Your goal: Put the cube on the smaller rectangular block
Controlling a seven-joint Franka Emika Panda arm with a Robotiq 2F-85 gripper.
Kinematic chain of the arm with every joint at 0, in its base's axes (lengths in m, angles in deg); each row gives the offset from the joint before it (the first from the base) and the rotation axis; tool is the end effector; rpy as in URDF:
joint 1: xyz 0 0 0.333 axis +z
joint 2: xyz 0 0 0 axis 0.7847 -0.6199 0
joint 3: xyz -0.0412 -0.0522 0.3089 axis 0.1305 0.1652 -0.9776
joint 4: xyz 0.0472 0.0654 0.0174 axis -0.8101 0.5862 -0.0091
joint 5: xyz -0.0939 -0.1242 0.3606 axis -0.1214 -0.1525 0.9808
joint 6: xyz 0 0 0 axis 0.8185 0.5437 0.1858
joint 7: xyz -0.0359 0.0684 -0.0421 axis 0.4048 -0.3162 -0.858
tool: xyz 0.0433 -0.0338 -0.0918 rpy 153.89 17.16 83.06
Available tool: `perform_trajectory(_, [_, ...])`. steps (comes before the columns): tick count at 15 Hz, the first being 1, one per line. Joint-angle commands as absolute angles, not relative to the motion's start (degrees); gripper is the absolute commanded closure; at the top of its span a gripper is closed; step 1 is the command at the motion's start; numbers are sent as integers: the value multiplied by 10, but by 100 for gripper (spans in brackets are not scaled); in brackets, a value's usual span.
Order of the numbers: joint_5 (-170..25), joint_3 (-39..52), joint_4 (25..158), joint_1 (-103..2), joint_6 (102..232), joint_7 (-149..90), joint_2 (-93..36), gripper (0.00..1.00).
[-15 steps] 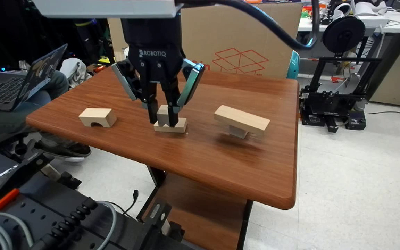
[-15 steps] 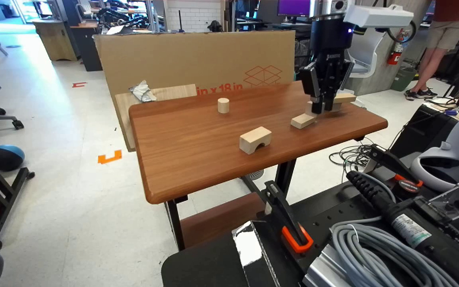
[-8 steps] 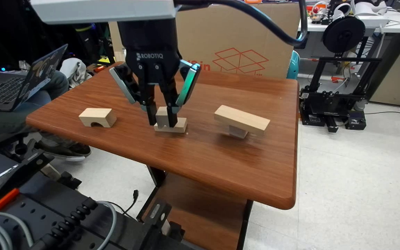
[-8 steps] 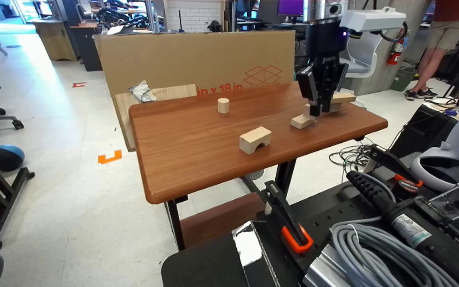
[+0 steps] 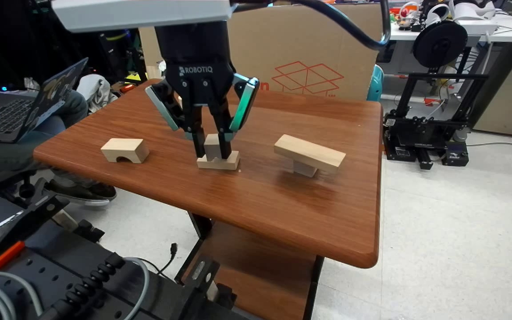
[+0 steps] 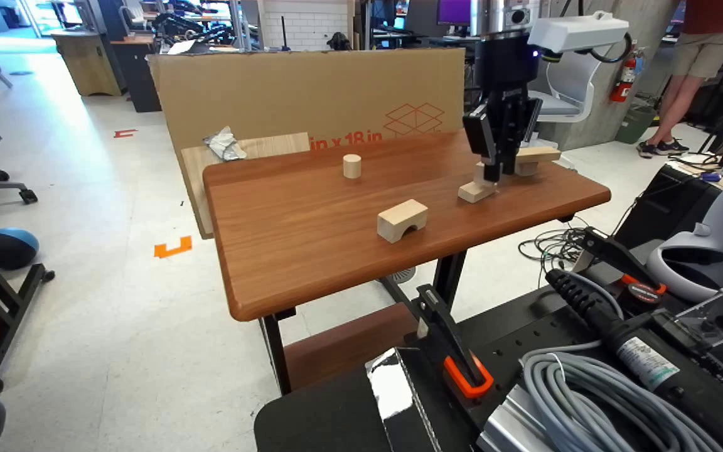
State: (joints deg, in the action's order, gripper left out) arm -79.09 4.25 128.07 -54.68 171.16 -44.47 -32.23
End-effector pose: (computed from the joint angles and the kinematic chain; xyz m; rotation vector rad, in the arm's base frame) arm 0.5194 -0.0447 0.1934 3.0242 0.3605 -0.2994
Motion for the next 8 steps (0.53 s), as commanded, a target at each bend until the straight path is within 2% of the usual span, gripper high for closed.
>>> perform_trajectory(1, [-799,43,1268,-540,1722,-436,-340,91])
perform_trajectory(6, [-797,41,1268,-538,1719,-440,-342,91])
perform_trajectory(7, [-796,42,1268,-538,1719,-439,-341,68])
perform_trajectory(8, [-793,41,1269,-540,1718,-439,-340,41])
